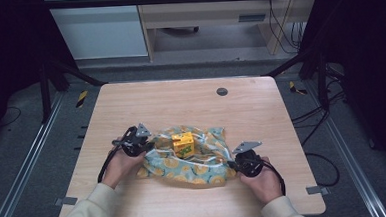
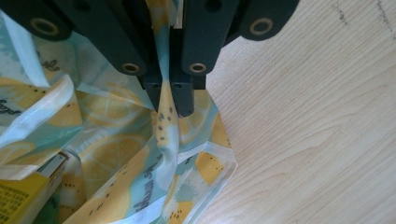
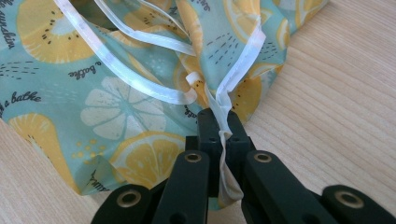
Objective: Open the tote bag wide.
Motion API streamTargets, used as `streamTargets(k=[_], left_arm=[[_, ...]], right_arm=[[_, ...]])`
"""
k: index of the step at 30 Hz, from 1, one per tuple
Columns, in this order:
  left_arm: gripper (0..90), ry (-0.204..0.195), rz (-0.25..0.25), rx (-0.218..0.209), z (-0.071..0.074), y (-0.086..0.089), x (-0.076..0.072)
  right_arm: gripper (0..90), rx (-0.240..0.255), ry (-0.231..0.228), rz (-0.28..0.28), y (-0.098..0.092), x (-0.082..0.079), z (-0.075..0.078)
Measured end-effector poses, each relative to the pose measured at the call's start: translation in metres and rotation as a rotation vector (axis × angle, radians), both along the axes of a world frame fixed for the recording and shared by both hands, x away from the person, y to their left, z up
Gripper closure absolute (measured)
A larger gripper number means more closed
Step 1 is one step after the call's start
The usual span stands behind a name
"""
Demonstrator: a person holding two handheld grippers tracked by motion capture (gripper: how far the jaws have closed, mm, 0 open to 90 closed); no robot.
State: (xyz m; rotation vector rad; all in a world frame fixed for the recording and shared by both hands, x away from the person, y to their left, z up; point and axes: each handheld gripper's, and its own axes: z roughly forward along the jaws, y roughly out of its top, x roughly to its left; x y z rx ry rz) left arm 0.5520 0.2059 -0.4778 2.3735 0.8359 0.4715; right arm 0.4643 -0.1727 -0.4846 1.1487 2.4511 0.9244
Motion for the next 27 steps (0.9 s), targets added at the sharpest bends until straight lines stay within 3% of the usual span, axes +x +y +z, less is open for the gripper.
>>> streamTargets(k=[6,23,24,27], left_arm=[[89.9,0.018,-0.006,0.032,0.003,0.0,0.003],[89.7,0.025,0.003,0.053,0.004,-0.002,0.005],[88.4,0.015,0.001,0.041,0.006,-0.002,0.005],[70.1,-0.027,0.003,0.018,0.016,-0.001,0.001]], right_arm=[[89.5,-0.004,0.002,-0.004,0.0,0.0,0.0],[89.0,-0.01,0.009,-0.001,0.001,-0.002,0.0],[87.1,-0.006,0.004,0.002,0.001,-0.002,0.001],[63.1,0.033,-0.025,-0.008,0.001,-0.003,0.006]])
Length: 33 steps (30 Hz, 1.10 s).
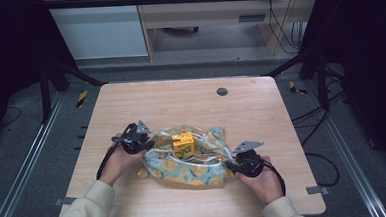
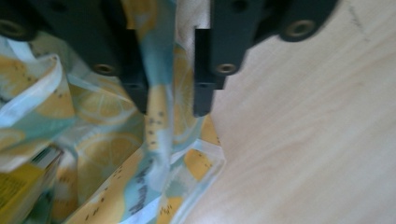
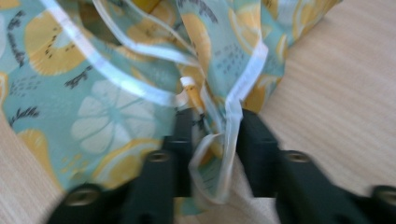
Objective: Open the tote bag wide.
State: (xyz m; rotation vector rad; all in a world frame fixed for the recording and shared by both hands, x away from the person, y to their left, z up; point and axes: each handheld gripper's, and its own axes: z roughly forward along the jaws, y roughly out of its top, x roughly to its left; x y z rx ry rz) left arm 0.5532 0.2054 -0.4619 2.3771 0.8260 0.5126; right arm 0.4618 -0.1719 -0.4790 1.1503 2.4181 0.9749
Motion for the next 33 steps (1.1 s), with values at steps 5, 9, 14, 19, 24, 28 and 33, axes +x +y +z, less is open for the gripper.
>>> streamTargets(k=[5,9,14,19,24,28,33], left_arm=[[49.4,-0.084,0.015,-0.025,0.025,0.002,-0.008],[40.0,-0.113,0.017,-0.048,0.043,0.001,-0.013],[31.3,-0.132,0.0,-0.059,0.058,-0.003,-0.016],[26.8,-0.114,-0.007,-0.034,0.051,-0.012,-0.015],[22.5,-0.102,0.003,-0.028,0.041,-0.018,-0.011],[20.4,-0.116,0.012,-0.068,0.052,-0.013,-0.012],[17.7,-0.168,0.049,-0.097,0.08,0.005,-0.016]], right_arm=[[34.2,0.011,-0.057,-0.015,0.003,-0.001,0.014],[20.8,0.029,-0.086,-0.022,0.005,-0.003,0.031],[17.4,0.051,-0.144,-0.014,0.005,-0.008,0.056],[17.4,0.05,-0.167,-0.019,0.006,-0.01,0.064],[17.4,0.048,-0.167,-0.026,0.005,-0.009,0.063],[16.3,0.053,-0.177,-0.045,0.001,-0.009,0.065],[12.2,0.047,-0.192,-0.109,-0.013,-0.004,0.069]])
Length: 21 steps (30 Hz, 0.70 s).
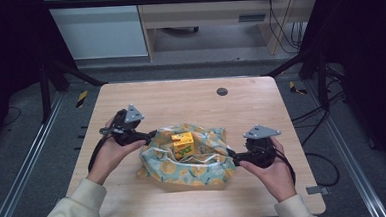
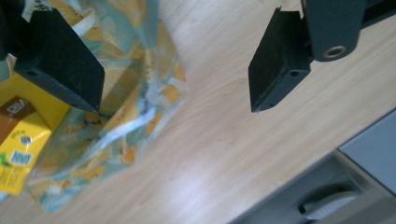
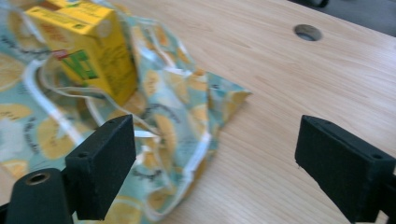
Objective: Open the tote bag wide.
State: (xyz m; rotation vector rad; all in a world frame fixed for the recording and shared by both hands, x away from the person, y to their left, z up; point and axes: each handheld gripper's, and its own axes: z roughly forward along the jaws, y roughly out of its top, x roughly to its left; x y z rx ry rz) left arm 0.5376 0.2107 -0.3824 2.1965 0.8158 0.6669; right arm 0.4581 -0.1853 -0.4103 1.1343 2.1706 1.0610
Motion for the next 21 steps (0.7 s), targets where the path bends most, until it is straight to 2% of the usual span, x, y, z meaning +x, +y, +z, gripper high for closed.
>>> streamTargets(k=[3,4,6,8,11,13,15,17,19,21], left_arm=[[15.9,-0.019,0.038,-0.007,0.01,0.017,-0.001],[15.0,-0.013,0.054,-0.006,0.011,0.024,-0.001],[13.7,-0.014,0.077,0.005,0.009,0.036,-0.001],[12.4,0.014,0.112,0.001,0.002,0.049,-0.002],[11.0,0.04,0.148,0.012,-0.015,0.066,-0.006],[10.7,0.067,0.168,-0.004,-0.03,0.077,-0.011],[9.4,0.097,0.186,0.006,-0.049,0.089,-0.016],[8.3,0.113,0.202,0.014,-0.065,0.098,-0.02],[8.3,0.153,0.225,-0.026,-0.084,0.108,-0.024],[8.5,0.176,0.216,-0.015,-0.088,0.111,-0.026]], right_arm=[[9.2,0.005,0.01,-0.042,-0.01,0.005,-0.001],[8.7,0.006,0.013,-0.056,-0.014,0.006,-0.003],[7.4,0.006,0.019,-0.082,-0.021,0.01,-0.006],[6.8,0.001,0.036,-0.119,-0.029,0.016,-0.013],[6.8,0.006,0.061,-0.176,-0.039,0.025,-0.025],[7.2,0.035,0.084,-0.216,-0.045,0.03,-0.037],[8.6,0.045,0.094,-0.247,-0.049,0.032,-0.048],[8.7,0.031,0.111,-0.253,-0.051,0.033,-0.057],[9.3,0.025,0.116,-0.27,-0.052,0.031,-0.062],[9.2,0.032,0.117,-0.278,-0.054,0.027,-0.065]])
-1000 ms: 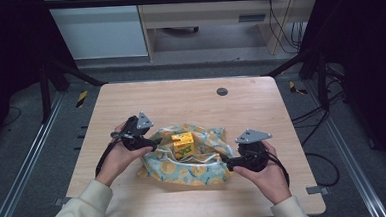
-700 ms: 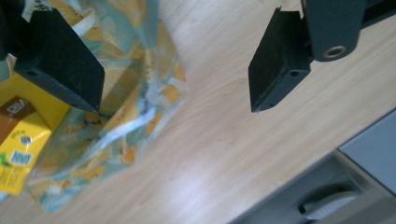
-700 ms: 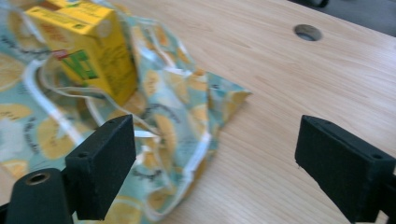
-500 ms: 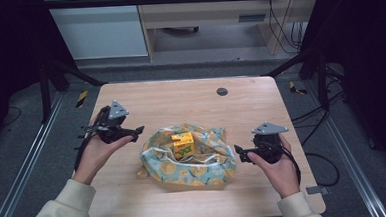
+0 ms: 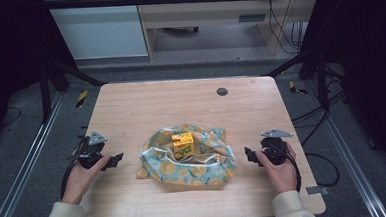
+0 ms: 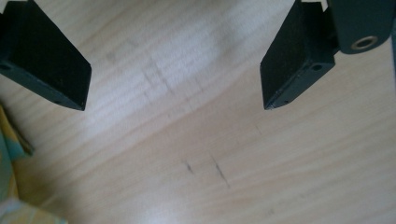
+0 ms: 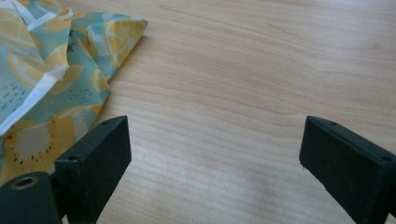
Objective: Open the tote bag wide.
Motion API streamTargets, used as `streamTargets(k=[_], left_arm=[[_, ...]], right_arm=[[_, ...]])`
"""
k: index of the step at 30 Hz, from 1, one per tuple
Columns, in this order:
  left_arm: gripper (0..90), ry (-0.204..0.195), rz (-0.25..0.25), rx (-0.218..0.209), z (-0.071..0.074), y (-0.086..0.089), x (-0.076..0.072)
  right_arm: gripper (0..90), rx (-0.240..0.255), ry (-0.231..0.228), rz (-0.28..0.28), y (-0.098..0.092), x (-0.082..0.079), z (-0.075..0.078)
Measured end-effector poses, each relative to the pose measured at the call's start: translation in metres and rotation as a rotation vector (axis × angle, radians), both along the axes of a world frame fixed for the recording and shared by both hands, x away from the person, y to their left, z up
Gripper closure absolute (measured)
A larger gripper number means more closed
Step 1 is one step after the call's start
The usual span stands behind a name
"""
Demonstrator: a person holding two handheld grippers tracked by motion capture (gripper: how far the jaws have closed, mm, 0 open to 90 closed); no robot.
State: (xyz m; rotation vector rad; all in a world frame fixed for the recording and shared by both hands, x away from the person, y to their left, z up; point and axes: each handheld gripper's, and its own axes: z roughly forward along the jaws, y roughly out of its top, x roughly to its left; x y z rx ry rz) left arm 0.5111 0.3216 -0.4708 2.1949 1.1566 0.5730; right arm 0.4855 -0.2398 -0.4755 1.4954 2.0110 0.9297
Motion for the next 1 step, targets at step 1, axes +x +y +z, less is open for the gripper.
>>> streamTargets(k=[1], left_arm=[[8.5,-0.009,-0.013,0.008,0.0008,0.0007,-0.002]], right_arm=[[9.2,0.003,0.0,-0.008,-0.0001,-0.0016,-0.0005]])
